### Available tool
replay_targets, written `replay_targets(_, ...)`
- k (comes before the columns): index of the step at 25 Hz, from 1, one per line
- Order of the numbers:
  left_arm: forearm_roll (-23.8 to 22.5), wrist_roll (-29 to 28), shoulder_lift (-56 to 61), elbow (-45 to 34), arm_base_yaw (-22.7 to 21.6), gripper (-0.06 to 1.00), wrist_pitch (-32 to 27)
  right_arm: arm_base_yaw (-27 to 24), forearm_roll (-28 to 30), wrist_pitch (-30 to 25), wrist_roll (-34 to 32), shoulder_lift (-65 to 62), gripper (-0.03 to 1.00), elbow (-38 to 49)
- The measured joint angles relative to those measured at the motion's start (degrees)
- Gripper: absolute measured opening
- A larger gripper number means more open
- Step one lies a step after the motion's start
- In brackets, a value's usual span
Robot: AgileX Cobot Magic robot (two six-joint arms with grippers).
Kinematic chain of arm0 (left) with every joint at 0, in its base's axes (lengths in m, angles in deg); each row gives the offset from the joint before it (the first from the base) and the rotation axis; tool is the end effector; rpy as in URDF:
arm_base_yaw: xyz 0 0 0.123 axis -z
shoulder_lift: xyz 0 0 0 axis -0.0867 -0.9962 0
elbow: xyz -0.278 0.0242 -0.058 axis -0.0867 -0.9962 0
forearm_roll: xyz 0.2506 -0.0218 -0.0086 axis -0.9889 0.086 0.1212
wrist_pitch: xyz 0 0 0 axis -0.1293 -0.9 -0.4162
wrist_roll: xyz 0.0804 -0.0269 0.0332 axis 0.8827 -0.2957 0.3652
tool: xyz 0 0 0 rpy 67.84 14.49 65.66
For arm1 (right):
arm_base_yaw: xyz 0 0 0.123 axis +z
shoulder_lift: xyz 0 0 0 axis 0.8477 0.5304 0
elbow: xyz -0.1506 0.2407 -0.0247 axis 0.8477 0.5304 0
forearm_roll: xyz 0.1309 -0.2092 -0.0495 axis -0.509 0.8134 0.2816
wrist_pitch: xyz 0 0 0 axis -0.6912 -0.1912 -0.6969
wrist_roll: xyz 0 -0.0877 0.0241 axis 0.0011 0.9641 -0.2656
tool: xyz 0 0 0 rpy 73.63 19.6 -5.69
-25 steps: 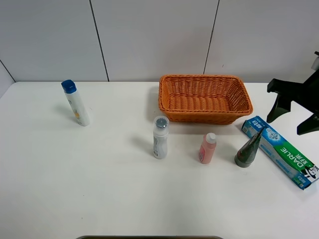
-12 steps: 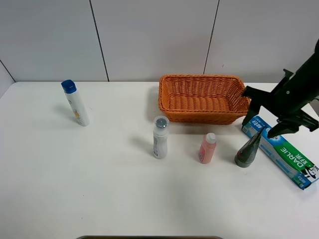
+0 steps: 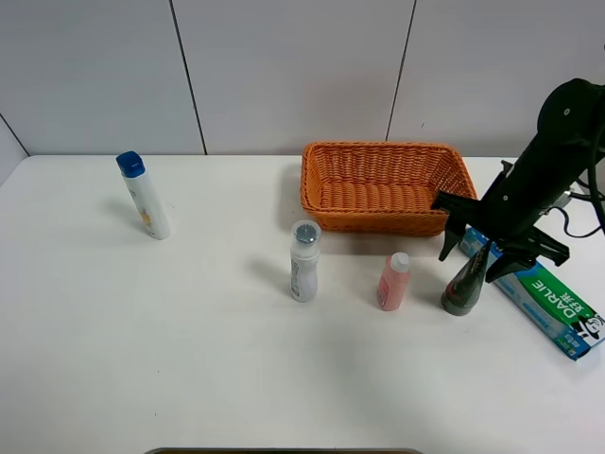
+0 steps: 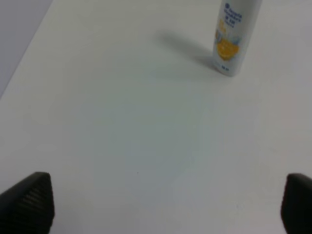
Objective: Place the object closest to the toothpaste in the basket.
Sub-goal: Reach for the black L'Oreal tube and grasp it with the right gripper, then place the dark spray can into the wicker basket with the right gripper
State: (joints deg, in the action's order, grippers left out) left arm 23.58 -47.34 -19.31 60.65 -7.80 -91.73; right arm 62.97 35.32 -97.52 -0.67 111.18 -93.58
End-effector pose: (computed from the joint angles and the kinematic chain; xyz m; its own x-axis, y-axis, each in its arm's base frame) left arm -0.0063 0.0014 0.2803 -0.4391 -0.0023 -0.8984 -0.0573 0.9980 0.0254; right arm 0.3034 0.0408 0.1852 -0.9025 0.4303 0.0209 0.4274 0.8883 0.1679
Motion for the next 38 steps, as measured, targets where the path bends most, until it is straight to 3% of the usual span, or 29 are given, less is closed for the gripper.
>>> replay_targets(7, 0.00, 0.00, 0.00, 0.00, 0.00, 0.94, 0.00, 0.02, 4.61, -0.52, -2.57, 0.64, 0.66, 0.00)
replay_targets(13, 0.00, 0.00, 0.00, 0.00, 0.00, 0.94, 0.00, 0.02, 5.02, -0.94, -2.69, 3.62, 0.65, 0.00)
replay_targets(28, 0.00, 0.00, 0.00, 0.00, 0.00, 0.94, 0.00, 0.02, 5.04, 0.75, -2.69, 4.41, 0.30, 0.00)
replay_targets(38, 0.00, 0.00, 0.00, 0.00, 0.00, 0.94, 0.00, 0.02, 5.73, 1.47, -2.69, 4.41, 0.29, 0.00)
